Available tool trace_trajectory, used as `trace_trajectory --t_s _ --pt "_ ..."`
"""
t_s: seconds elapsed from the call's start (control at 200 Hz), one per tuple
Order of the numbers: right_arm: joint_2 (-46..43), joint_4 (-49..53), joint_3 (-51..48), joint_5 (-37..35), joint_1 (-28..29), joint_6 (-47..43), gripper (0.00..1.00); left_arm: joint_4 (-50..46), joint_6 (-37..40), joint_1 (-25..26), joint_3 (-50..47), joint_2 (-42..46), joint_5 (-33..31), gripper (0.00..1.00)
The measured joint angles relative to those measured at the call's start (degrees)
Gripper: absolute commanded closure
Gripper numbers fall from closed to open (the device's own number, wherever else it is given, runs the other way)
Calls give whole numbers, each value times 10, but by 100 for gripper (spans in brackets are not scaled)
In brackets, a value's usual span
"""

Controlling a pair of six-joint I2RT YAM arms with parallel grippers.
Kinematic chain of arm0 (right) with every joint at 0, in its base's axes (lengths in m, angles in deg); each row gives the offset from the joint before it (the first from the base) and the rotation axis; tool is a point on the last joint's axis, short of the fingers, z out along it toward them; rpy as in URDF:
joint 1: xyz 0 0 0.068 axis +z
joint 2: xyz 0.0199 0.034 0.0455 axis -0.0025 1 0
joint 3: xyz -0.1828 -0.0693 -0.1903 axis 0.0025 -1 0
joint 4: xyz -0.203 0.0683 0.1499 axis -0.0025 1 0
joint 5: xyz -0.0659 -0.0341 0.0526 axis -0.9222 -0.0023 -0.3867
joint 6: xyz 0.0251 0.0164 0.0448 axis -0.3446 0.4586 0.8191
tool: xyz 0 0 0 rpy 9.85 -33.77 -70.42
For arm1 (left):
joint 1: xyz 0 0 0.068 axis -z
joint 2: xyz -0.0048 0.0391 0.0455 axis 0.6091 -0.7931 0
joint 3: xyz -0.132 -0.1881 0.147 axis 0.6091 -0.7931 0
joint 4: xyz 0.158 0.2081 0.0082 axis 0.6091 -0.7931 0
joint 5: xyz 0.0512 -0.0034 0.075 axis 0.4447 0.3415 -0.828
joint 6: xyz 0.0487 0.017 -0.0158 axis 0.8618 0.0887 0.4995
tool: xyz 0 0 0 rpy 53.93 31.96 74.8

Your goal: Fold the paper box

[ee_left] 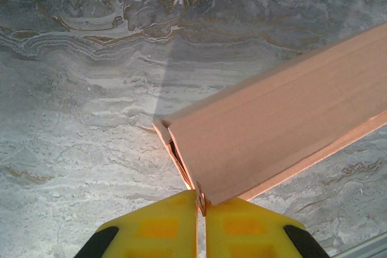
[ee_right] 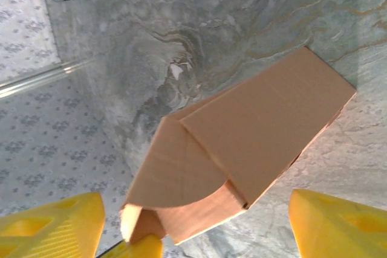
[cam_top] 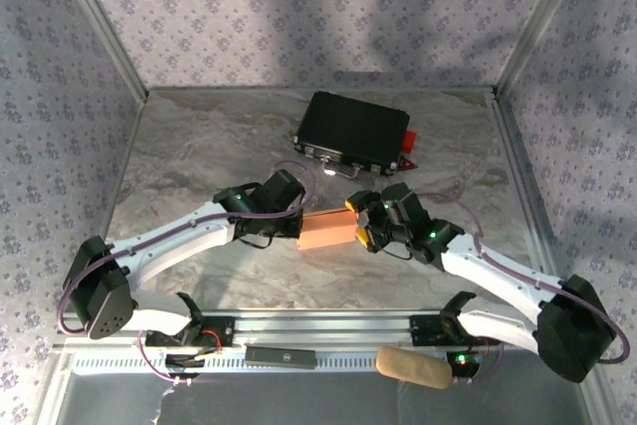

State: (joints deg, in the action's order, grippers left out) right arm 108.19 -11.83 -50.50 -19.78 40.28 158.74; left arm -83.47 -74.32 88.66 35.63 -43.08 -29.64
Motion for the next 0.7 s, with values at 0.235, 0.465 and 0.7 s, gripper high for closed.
trace_trajectory --t_s 0.235,0.465,0.7 --pt "5 -3 0 2 -3 12 37 0 0 3 0 3 0 67" --pt "12 -8 -3 2 -7 14 44 4 -10 6 0 64 7 55" --pt "14 -11 -5 1 -6 14 46 47 -53 -17 -33 158 11 52"
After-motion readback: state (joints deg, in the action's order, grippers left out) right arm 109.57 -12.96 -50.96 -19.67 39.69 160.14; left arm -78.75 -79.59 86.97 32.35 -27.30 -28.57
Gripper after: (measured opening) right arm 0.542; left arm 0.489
